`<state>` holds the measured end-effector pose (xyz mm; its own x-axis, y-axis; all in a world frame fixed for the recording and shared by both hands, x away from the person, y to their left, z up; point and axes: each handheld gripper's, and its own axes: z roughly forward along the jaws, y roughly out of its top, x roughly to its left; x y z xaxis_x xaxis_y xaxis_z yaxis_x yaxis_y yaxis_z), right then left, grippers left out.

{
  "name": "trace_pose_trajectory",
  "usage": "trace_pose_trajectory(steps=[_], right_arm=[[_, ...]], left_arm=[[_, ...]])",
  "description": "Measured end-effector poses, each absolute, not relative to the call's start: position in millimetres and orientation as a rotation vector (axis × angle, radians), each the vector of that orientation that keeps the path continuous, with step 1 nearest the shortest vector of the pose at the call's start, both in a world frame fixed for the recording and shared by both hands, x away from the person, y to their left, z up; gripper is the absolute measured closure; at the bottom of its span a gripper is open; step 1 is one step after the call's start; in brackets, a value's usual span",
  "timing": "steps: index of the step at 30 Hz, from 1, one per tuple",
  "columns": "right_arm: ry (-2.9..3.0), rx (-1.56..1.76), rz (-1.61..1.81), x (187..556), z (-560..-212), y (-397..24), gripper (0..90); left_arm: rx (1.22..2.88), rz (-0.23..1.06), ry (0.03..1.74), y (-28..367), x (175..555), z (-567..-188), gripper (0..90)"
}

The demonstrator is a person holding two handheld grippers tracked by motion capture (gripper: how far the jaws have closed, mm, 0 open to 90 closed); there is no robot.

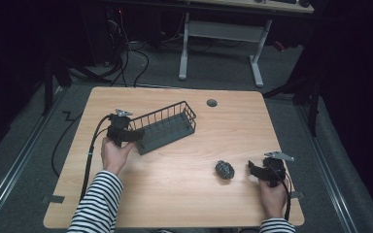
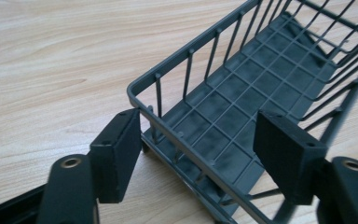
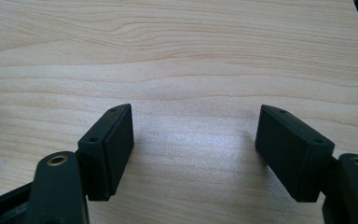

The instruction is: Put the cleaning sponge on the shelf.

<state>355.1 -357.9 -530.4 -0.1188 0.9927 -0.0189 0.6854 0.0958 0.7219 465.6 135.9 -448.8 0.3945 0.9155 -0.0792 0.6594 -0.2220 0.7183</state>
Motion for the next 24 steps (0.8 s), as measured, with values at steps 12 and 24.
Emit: trace_pose_trajectory(steps=[12,24], right_arm=[[1.864,1.64,0.777,355,-530,-358,27.8],[1.864,1.64,0.778,355,-530,-358,27.8]], left_arm=[[1.973,0.462,1.34,138,461,-453,48.4],[1.975,0.449,1.318,137,445,-454,49.4]])
